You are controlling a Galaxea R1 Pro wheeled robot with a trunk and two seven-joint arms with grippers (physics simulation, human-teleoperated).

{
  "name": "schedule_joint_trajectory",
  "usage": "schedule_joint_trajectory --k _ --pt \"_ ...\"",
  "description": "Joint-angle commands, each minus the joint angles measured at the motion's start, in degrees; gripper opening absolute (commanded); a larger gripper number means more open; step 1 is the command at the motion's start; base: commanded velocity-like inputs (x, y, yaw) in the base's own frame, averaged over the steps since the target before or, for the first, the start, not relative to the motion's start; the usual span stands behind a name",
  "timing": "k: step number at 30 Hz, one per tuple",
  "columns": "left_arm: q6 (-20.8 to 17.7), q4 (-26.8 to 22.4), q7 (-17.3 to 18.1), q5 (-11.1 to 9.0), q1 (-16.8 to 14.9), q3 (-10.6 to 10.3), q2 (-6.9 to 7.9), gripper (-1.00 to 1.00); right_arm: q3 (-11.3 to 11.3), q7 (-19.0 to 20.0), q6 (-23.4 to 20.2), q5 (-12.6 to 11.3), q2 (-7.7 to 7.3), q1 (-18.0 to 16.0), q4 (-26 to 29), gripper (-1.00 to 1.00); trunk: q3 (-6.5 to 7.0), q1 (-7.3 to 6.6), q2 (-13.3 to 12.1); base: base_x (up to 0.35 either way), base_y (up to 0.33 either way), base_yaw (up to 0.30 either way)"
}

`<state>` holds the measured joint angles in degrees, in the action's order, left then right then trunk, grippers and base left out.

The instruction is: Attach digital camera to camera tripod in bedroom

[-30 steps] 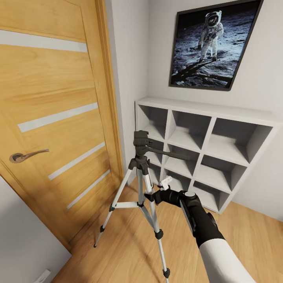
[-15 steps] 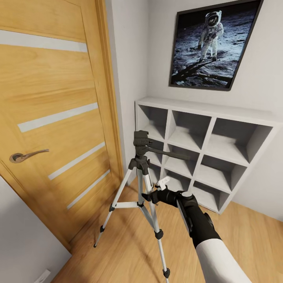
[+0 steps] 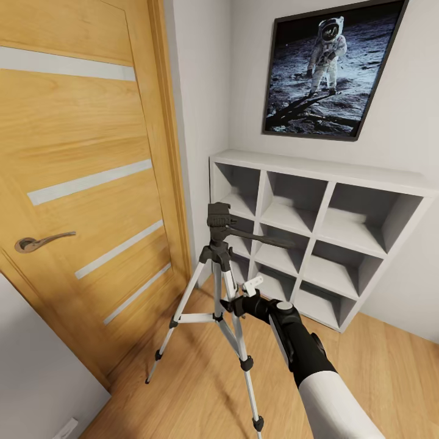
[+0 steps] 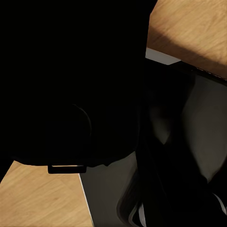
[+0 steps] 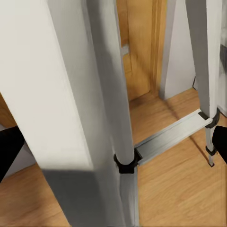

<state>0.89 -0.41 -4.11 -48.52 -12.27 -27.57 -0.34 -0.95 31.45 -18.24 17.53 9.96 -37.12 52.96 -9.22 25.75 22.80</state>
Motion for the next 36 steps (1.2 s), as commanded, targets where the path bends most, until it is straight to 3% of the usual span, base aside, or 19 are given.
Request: schedule_joint_trajectory --k 1,9,10,19,30,32,33,36 --pt "0.1 0.0 -0.2 -0.3 0.0 -0.5 -0.01 -1.0 -0.1 0.2 0.0 0.4 0.04 0.0 0.1 1.0 -0.12 0.03 0.1 0.0 0.0 0.0" --pt "0.1 0.0 -0.2 -0.3 0.0 -0.5 -0.01 -1.0 -0.1 0.1 1.1 0.4 0.04 0.0 0.1 1.0 -0.12 0.03 0.1 0.0 0.0 0.0" --pt "0.1 0.0 -0.2 -0.3 0.0 -0.5 -0.01 -1.0 -0.1 0.1 1.2 0.4 0.04 0.0 0.1 -1.0 -0.12 0.03 0.1 0.0 0.0 0.0" --pt "0.1 0.0 -0.2 -0.3 0.0 -0.5 -0.01 -1.0 0.0 0.1 1.6 0.5 0.04 0.0 0.1 -1.0 -0.12 0.03 0.1 0.0 0.0 0.0" --pt "0.2 -0.9 -0.2 0.0 0.0 -0.9 0.04 -1.0 0.1 0.1 5.9 0.6 0.04 0.1 0.2 -1.0 -0.12 0.03 0.1 0.0 0.0 0.0" --pt "-0.2 -3.9 -0.4 0.3 0.0 -1.1 0.1 -1.0 0.1 0.1 6.0 0.6 0.04 0.1 0.1 -1.0 -0.12 0.03 0.1 0.0 0.0 0.0" --pt "-1.2 -9.2 -0.8 0.9 0.0 -1.3 0.24 -1.0 0.1 0.1 6.0 0.5 0.04 0.1 0.0 -1.0 -0.12 0.03 0.1 0.0 0.0 0.0" --pt "-5.3 -17.3 -1.5 2.5 -0.1 -1.4 1.37 -1.0 0.1 0.1 6.0 0.6 0.04 0.1 0.0 -1.0 -0.12 0.03 0.1 0.0 0.0 0.0"
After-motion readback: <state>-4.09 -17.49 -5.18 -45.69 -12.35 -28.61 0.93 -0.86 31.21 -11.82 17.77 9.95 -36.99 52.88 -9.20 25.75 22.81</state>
